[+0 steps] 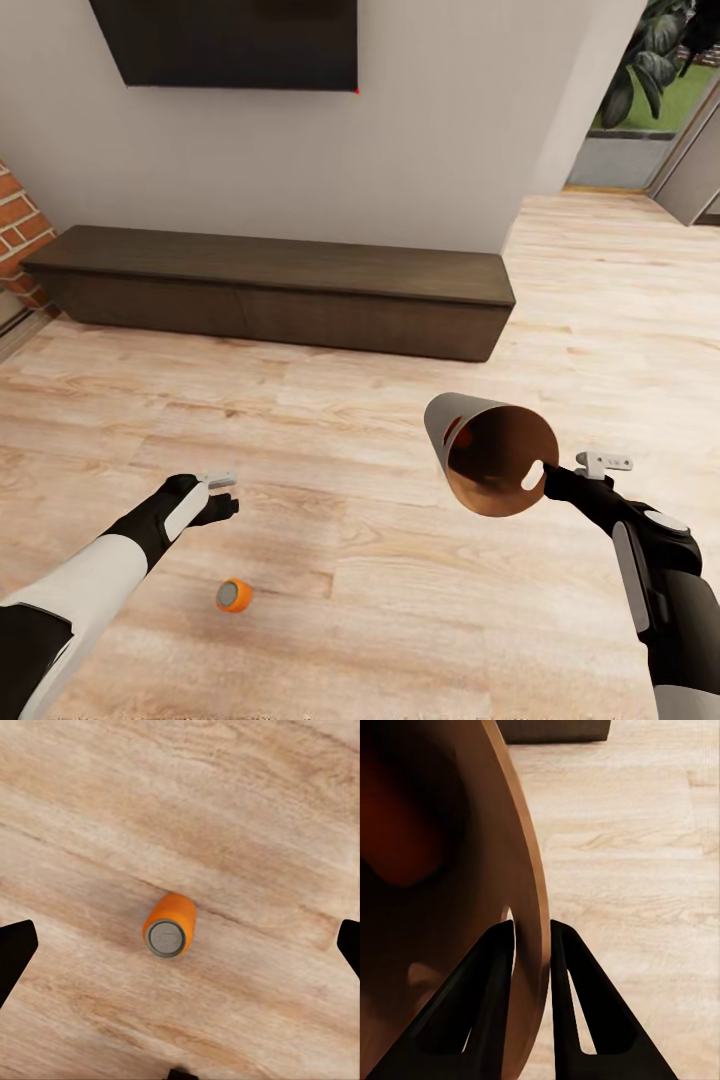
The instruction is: Put the three can of soda from the living room inside the tash can in the kitchen.
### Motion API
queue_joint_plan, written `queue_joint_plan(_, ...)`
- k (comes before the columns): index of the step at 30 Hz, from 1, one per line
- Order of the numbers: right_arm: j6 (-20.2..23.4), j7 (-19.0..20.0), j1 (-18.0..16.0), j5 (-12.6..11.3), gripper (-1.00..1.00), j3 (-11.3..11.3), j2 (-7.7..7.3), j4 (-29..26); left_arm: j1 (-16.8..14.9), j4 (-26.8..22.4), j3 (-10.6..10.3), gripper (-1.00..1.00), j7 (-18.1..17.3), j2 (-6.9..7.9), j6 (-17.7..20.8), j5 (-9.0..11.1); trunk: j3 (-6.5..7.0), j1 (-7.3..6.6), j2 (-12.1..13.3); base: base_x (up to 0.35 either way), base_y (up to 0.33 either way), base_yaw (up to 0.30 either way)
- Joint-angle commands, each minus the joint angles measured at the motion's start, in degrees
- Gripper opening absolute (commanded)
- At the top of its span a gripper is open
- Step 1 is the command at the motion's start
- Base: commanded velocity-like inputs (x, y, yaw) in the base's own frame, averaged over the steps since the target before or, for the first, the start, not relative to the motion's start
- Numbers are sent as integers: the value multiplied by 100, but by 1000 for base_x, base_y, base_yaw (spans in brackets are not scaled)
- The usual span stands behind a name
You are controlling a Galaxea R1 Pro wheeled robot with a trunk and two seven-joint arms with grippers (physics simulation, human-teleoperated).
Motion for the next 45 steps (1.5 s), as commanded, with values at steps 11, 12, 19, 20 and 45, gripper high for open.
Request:
queue_joint_plan(11,13,38,-3,98,-100,13,9,-7,0,0,7,100,4,12,-2,20,-295,242,-443,0,0,0)
queue_joint_plan(12,13,38,-3,114,-100,14,10,-7,0,0,8,100,6,18,-2,25,-322,264,-483,0,0,0)
queue_joint_plan(19,13,37,-3,154,-100,200,10,-7,0,0,15,100,8,60,2,43,-509,417,-764,0,0,0)
queue_joint_plan(20,13,37,-3,155,-100,207,10,-7,0,0,16,100,9,62,5,43,-536,439,-804,0,0,0)
queue_joint_plan(45,4,-219,-3,132,-100,266,16,-6,0,0,19,100,0,52,0,44,-909,703,-1285,0,0,0)
